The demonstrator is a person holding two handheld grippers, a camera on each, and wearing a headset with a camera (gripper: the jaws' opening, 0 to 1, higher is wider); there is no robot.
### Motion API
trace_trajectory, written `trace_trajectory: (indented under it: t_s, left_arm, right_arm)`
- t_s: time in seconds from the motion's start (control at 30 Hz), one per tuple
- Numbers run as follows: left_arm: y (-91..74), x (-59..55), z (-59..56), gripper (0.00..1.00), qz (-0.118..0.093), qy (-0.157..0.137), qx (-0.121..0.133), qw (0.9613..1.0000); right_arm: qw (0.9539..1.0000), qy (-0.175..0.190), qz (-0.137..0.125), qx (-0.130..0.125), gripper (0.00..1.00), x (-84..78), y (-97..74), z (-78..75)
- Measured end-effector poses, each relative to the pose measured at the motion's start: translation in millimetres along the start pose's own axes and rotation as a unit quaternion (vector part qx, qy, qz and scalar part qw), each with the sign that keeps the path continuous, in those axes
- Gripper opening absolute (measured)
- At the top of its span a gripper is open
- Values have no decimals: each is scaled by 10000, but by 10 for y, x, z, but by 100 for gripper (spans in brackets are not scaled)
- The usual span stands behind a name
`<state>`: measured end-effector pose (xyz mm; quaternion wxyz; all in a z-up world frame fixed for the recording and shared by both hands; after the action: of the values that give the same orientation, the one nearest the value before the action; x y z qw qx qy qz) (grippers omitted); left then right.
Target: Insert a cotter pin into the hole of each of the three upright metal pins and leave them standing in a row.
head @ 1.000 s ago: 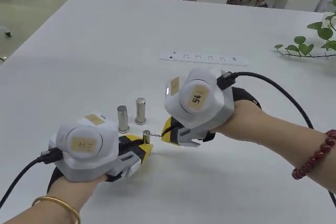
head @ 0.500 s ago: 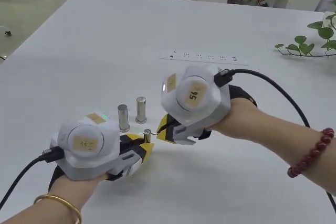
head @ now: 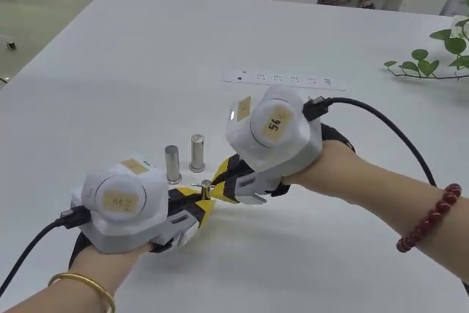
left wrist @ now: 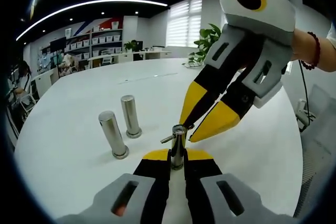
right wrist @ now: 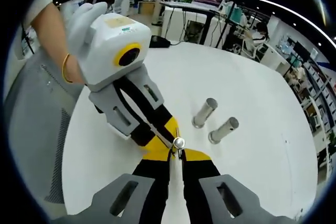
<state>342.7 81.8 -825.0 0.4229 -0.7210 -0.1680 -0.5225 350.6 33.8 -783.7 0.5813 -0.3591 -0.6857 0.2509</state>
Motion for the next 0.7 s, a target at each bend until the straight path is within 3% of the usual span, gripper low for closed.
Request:
trace_trajectory:
  t_s: [0.33,0.7]
  left_arm:
    - [2,-3,-2,7,-3,-13,4,10000]
    - [10,-13,-4,7,-10,-61,-17,10000]
  right_arm:
    - [9998,-25,153,-107,11,-80,-71,-8]
    - [9997,-64,168,-135,3,-102,-46,-16]
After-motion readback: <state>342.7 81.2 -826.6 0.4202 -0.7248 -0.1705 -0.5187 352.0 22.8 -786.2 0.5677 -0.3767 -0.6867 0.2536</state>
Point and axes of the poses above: the centre of the closed fingertips' face, and the gripper's own axes: y roughly forward along the fingers, z roughly to its left, x roughly out of its top, the point moved 4 cm from there along -y, roughly backward along the fingers, and after that the axes turned 2 degrees about -x, right-handed, at the moved point
